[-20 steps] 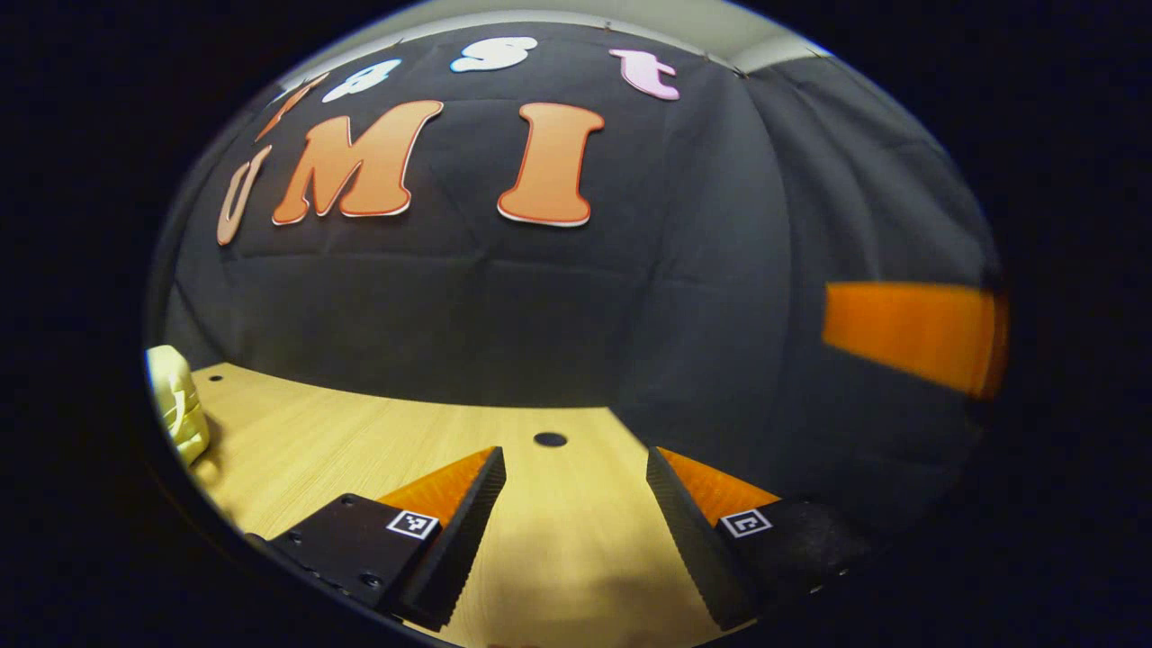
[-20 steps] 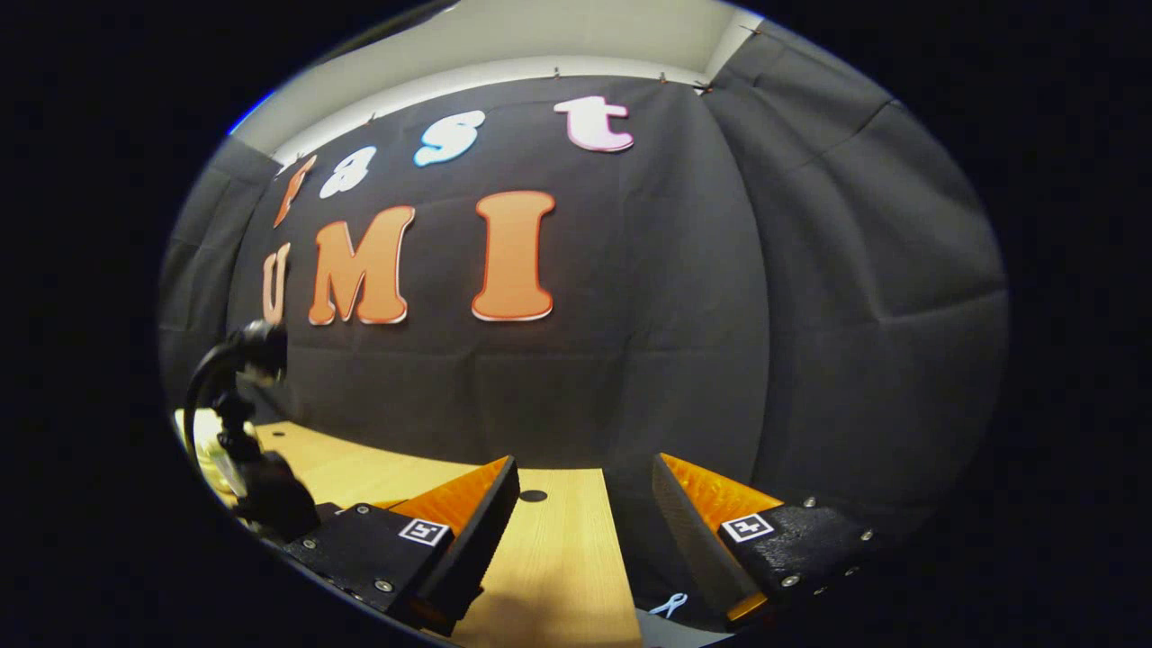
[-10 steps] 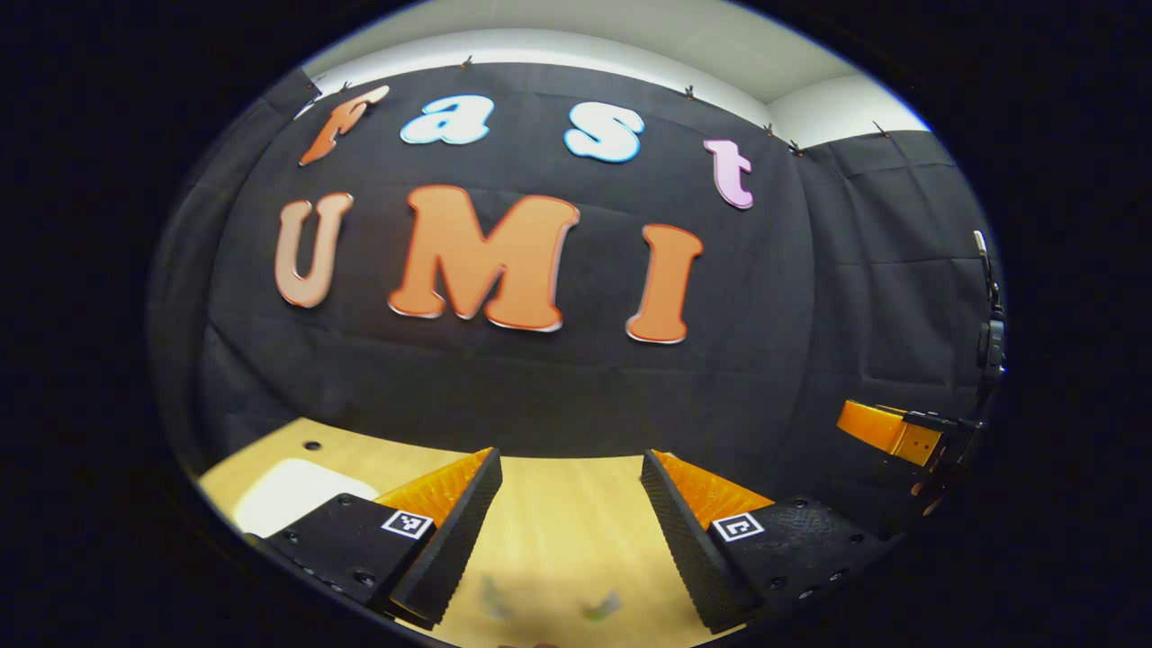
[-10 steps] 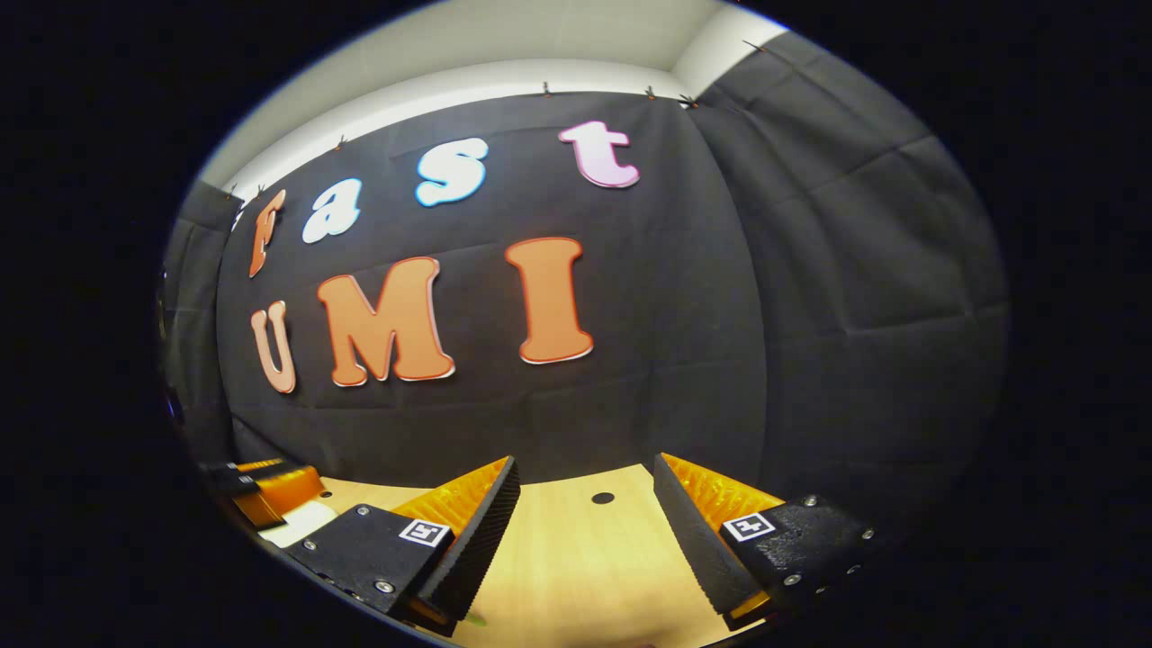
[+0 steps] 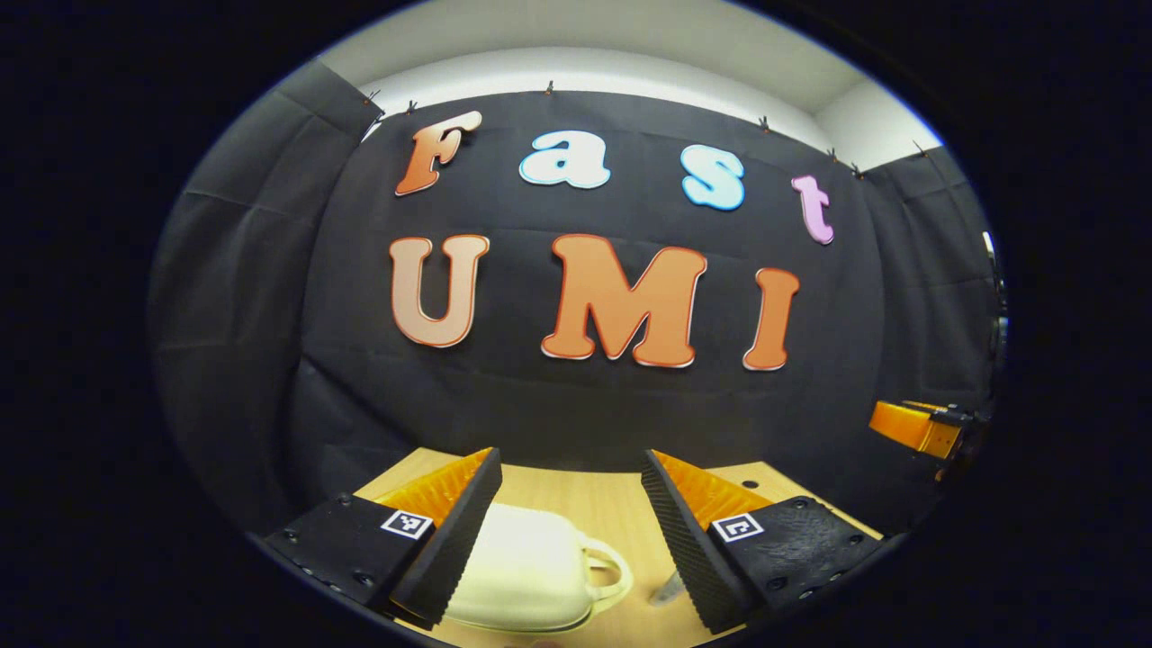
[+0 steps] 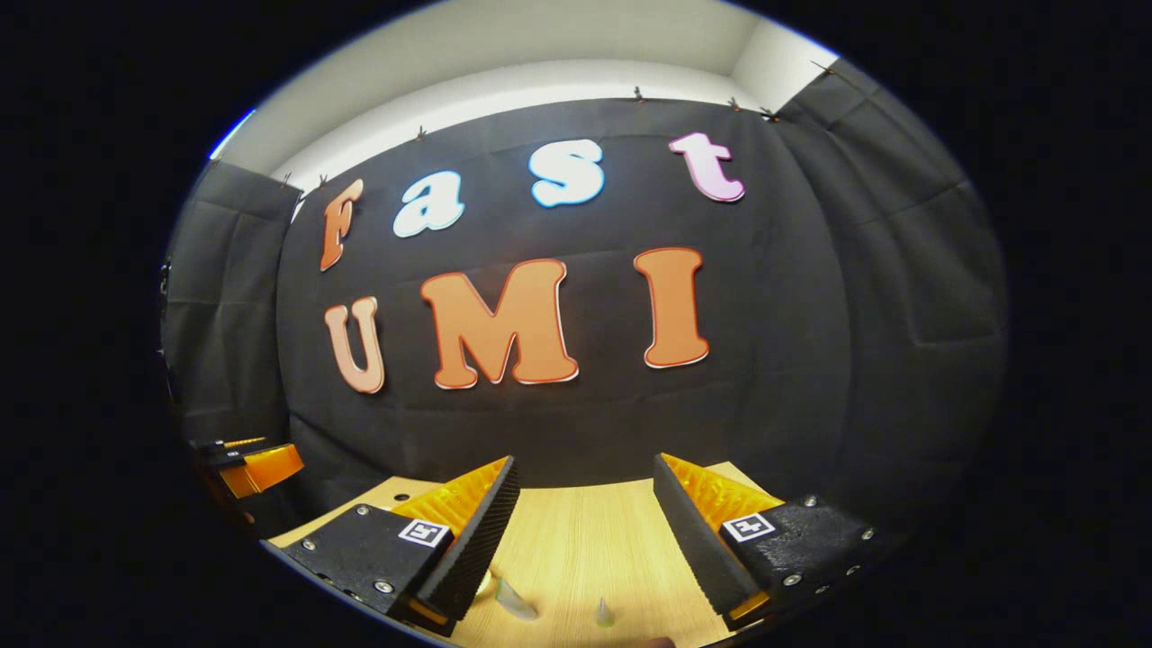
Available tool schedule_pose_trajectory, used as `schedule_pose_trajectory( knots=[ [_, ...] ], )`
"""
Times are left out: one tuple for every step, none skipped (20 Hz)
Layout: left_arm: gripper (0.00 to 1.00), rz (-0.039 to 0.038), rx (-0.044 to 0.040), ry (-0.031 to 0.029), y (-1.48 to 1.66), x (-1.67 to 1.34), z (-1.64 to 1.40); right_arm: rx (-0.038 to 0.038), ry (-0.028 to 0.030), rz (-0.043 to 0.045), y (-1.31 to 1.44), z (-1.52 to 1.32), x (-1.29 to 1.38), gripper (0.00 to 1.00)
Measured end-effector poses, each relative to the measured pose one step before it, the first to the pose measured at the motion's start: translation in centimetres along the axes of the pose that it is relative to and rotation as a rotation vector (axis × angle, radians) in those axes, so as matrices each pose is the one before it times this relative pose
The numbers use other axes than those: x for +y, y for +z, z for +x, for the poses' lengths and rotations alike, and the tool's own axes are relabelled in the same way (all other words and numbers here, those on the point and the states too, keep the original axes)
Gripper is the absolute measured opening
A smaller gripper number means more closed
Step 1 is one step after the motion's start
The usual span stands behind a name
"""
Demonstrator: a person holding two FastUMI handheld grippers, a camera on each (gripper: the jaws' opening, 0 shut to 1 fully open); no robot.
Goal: First open the suitcase, pack the skin care products into it, and then close the suitcase.
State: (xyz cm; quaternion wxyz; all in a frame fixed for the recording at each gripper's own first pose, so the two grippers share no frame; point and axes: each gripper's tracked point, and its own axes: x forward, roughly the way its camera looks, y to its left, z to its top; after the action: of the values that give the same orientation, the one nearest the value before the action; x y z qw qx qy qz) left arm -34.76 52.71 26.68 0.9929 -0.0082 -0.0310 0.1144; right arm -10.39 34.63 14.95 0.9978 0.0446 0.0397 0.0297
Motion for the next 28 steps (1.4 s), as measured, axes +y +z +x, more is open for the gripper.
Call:
schedule_pose_trajectory(
  knots=[
    [0.97,0.00429,0.00928,0.00760,-0.609,-0.234,0.462,0.02050,0.01396,-0.00497,-0.509,0.243,-0.051,0.95],
    [0.97,0.00453,0.00924,0.00676,-0.345,-0.492,0.350,0.01724,0.01193,0.00002,-0.306,0.288,-0.145,0.95],
    [0.97,0.01102,0.01189,0.00794,-0.596,-0.723,0.367,0.02766,0.00748,-0.00069,-0.499,0.345,-0.300,0.95],
    [0.97,0.01883,0.01092,0.00428,-0.431,-0.682,0.232,0.03034,0.00011,-0.00317,-0.668,0.317,-0.642,0.95],
    [0.97,0.02514,0.01090,0.00305,-0.517,-0.670,0.155,0.01987,-0.00352,-0.00685,-0.288,0.475,-0.459,0.95],
    [0.97,0.03364,0.00771,-0.00443,-0.454,-0.796,0.204,0.00887,-0.00289,-0.00861,-0.320,0.361,-0.585,0.95],
    [0.97,0.04289,0.01098,-0.01154,-0.879,-1.103,0.420,0.00454,-0.00058,-0.00831,-0.260,0.349,-0.639,0.95],
    [0.96,0.05528,0.01492,-0.01111,-0.777,-1.114,0.496,0.01031,-0.00068,-0.00893,-0.633,0.075,-0.715,0.95],
    [0.97,0.06679,0.01895,-0.00336,-1.160,-0.772,0.603,0.01424,-0.00142,-0.00319,-0.470,0.110,-0.608,0.95],
    [0.97,0.07776,0.01511,-0.01240,-0.838,-1.128,0.303,0.01318,-0.00233,0.00173,-0.539,0.029,-0.606,0.95],
    [0.98,0.08064,0.01272,-0.01745,-0.921,-1.447,0.458,0.01135,-0.00420,0.00575,-0.473,0.046,-0.673,0.95],
    [0.98,0.08554,0.01642,-0.01940,-0.969,-1.599,0.462,0.01325,-0.00599,0.00686,-0.534,0.219,-0.702,0.95],
    [0.98,0.08053,0.02228,-0.02700,-1.314,-1.537,0.409,0.01757,-0.00922,0.00903,-0.459,-0.054,-0.754,0.95],
    [0.98,0.06739,0.02462,-0.03028,-1.048,-1.514,0.615,0.01304,-0.01159,0.00990,-0.464,-0.047,-0.892,0.95],
    [0.98,0.05654,0.02453,-0.03399,-1.043,-1.447,0.865,0.00821,-0.01201,0.00987,-0.346,-0.082,-0.845,0.95],
    [0.98,0.05385,0.02887,-0.03442,-1.050,-1.384,0.837,0.00749,-0.01271,0.00738,-0.390,-0.153,-0.910,0.95],
    [0.98,0.05312,0.03165,-0.02958,-0.847,-1.324,0.726,0.00836,-0.01246,0.00251,-0.351,-0.194,-0.877,0.95],
    [0.98,0.04020,0.01681,-0.01630,-0.399,-1.147,0.295,0.00977,-0.01349,-0.00248,-0.446,-0.216,-0.894,0.95],
    [0.98,0.02927,0.02267,-0.02085,-0.987,-0.972,0.655,0.00729,-0.01590,-0.00488,-0.419,-0.097,-0.898,0.95],
    [0.98,0.02520,0.02859,-0.01144,-0.917,-0.706,0.643,0.00890,-0.01372,-0.00361,-0.391,-0.124,-0.859,0.95],
    [0.98,0.02449,0.03150,-0.00152,-0.962,-0.467,0.746,0.01242,-0.00931,0.00038,-0.425,-0.058,-0.636,0.95],
    [0.99,0.02739,0.02978,0.00165,-0.819,-0.243,0.617,0.01145,-0.00791,0.00445,-0.353,-0.104,-0.553,0.95],
    [1.00,0.02768,0.03403,0.00564,-0.908,-0.143,0.512,0.00790,-0.00699,0.00529,-0.296,-0.065,-0.521,0.95],
    [0.98,0.01571,0.02118,0.00929,-0.507,0.013,0.528,0.00986,-0.00675,0.00511,-0.402,0.110,-0.487,0.95],
    [0.98,0.00847,0.02521,-0.00042,-0.633,-0.233,0.564,0.01020,-0.00521,0.00479,-0.325,0.028,-0.408,0.95],
    [0.98,0.00849,0.02415,-0.00113,-0.312,-0.037,0.514,0.01172,-0.00447,0.00610,-0.336,0.056,-0.286,0.95],
    [0.98,0.01055,0.02293,-0.00225,-0.442,-0.103,0.463,0.01048,-0.00130,0.00553,-0.228,0.105,-0.297,0.95],
    [0.98,0.01338,0.01674,-0.00232,-0.342,-0.161,0.465,0.00866,-0.00228,0.00163,-0.110,0.034,-0.211,0.95]
  ],
)
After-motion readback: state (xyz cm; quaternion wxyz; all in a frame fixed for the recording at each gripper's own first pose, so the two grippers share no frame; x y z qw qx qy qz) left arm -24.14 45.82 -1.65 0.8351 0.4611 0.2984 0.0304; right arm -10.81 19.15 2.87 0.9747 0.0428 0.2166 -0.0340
